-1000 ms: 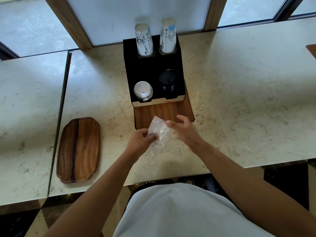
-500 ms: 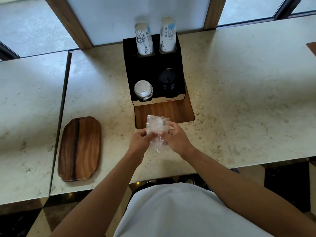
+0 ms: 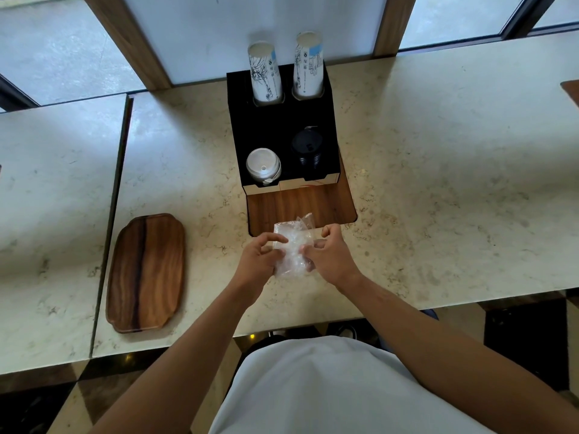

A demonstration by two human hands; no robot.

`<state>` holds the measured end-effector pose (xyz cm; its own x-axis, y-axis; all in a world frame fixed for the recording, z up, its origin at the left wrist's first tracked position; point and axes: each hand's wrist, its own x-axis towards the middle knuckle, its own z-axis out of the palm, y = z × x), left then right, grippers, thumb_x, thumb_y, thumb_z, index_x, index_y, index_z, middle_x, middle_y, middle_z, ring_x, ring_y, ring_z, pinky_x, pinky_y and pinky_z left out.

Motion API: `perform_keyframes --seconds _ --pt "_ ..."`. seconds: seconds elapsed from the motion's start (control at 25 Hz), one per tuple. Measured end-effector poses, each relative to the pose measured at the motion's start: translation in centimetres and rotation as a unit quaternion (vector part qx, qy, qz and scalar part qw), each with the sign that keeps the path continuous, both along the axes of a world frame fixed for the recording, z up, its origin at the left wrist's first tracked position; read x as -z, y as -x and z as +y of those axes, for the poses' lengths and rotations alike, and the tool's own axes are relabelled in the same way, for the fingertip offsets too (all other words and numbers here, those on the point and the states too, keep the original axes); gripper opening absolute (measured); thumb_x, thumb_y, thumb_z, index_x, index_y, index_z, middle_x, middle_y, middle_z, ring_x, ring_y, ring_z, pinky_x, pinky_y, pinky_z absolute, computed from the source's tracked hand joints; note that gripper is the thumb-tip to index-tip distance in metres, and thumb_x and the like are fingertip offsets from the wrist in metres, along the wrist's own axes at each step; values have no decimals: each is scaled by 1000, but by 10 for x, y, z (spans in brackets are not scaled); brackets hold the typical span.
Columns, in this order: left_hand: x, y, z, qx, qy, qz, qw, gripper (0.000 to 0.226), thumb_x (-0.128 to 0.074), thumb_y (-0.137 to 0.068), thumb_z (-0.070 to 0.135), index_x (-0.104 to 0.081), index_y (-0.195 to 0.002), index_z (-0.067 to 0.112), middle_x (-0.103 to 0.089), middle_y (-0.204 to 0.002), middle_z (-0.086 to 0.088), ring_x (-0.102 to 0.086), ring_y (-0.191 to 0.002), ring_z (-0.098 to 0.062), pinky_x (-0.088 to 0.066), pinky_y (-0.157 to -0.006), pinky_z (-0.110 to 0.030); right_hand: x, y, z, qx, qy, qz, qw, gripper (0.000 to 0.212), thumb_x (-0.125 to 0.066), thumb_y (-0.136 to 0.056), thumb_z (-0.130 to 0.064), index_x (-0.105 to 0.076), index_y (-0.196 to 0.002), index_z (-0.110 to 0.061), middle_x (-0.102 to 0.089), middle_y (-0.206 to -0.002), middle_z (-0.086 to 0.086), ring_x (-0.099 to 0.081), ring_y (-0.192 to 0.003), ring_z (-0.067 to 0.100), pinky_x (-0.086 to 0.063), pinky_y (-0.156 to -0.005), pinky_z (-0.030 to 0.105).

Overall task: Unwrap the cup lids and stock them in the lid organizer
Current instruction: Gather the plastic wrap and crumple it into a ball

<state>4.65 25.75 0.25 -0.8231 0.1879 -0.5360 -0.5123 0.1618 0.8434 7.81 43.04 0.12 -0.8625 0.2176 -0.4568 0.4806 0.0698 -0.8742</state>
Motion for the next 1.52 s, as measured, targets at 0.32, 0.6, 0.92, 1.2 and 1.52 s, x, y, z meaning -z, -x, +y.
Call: perform_keyframes --seconds 0.32,0.6,0.92,1.2,1.52 --pt "-5 5 16 -55 30 -26 998 28 -62 -93 -3 -76 -109 15 -74 -107 -10 -70 -90 -25 -56 -66 -29 7 -11 -1 -97 -139 200 965 46 -49 -94 13 -72 -106 -25 -63 -100 -21 -60 -75 -1 -55 -71 20" --pt "-8 5 12 -29 0 -36 999 31 -69 -90 -3 -74 -117 12 -72 -112 -12 -73 -95 -25 -61 -79 -34 -1 -5 9 -83 -72 123 986 38 -56 -97 -4 -66 -130 -20 -67 -126 1 -71 -84 8 -63 -74 28" --pt "-14 7 0 35 -6 -14 999 57 -81 -73 -11 -72 -121 20 -74 -113 -10 -73 -98 -27 -61 -82 -31 -7 0 28 -160 40 59 985 85 -75 -80 4 -41 -151 -26 -62 -125 -6 -73 -100 18 -63 -82 34" --pt "-8 0 14 149 319 208 913 38 -87 -79 20 -73 -114 20 -65 -105 4 -58 -85 -6 -38 -67 -13 10 1 21 -190 -186 97 959 62 -74 -84 -5 -55 -143 -13 -65 -134 6 -66 -116 16 -54 -100 25" --pt "-2 4 6 222 320 229 892 8 -63 -99 24 -67 -103 18 -67 -94 5 -61 -87 -14 -41 -67 -23 14 4 26 -209 -258 96 938 18 -65 -87 -25 -69 -100 -13 -60 -109 -3 -56 -95 10 -44 -78 16"
